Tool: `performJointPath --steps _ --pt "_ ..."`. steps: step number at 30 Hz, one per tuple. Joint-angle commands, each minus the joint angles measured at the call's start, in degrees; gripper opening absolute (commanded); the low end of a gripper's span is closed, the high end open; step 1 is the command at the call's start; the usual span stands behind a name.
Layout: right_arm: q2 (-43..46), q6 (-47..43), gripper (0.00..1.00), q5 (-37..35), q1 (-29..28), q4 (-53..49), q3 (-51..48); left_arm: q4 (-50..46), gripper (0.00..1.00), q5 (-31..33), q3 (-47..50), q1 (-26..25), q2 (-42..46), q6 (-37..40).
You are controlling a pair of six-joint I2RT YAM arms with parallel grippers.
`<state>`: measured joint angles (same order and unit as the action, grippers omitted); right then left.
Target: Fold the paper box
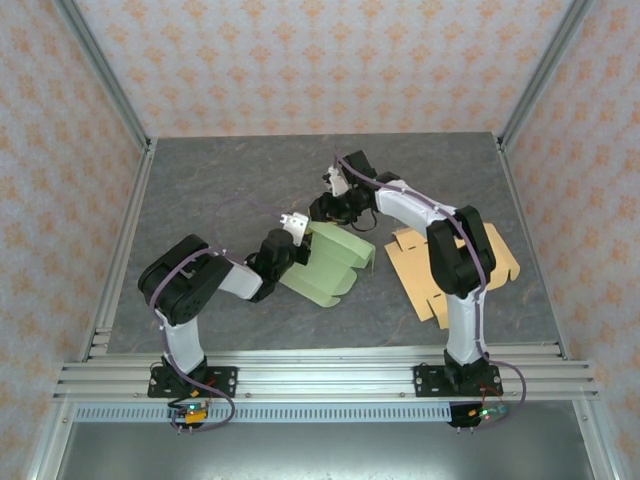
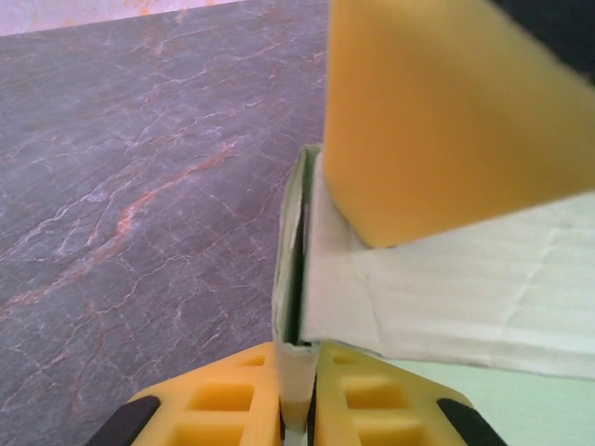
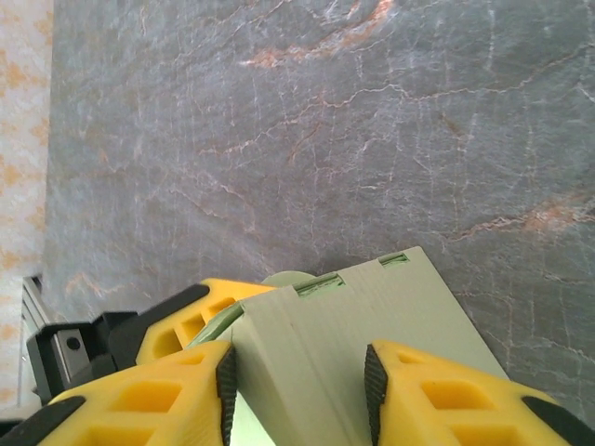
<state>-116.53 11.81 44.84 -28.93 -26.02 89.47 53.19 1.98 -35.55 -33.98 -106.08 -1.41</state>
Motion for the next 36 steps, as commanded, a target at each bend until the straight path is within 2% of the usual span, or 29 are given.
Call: performJointPath --steps 1,3,10,14,17,24,27,33,36 --pt "0.1 4.7 0.41 -0.4 -0.9 -0.6 -3.8 2.0 0.10 0.7 -1.2 -1.4 -2.9 2.1" --pt "0.8 5.2 0.40 -0.3 -0.9 0.1 -4.4 4.4 0.11 0.5 -1.0 -1.5 -3.0 2.2" --pt "2.0 2.7 0.35 -2.8 -0.8 -2.6 -4.9 3.1 0.15 0.2 -1.8 -1.8 -5.0 1.3" --pt "2.5 2.9 0.28 -1.7 0.1 -2.8 -6.0 3.0 0.20 -2.2 -1.3 -1.8 -3.7 -2.7" --pt "3.3 3.0 0.27 -1.1 0.5 -1.8 -7.3 4.7 0.23 -4.3 -0.2 -1.9 -3.7 -4.7" --pt "3.5 1.5 0.27 -2.4 0.6 -3.1 -8.1 5.9 0.30 -4.8 1.4 -1.9 -3.7 -5.4" --pt "3.3 -0.6 0.27 -4.5 0.7 -4.4 -8.3 5.9 0.36 -5.1 4.3 -1.8 1.0 -7.5" --pt "2.9 -1.3 0.26 -4.2 1.7 -5.3 -7.3 -4.3 0.43 -3.2 10.6 -1.7 19.6 -8.9" --pt "2.7 -1.9 0.26 -3.7 1.7 -5.8 -6.3 -11.1 0.45 -2.6 10.8 -1.1 26.1 -5.8"
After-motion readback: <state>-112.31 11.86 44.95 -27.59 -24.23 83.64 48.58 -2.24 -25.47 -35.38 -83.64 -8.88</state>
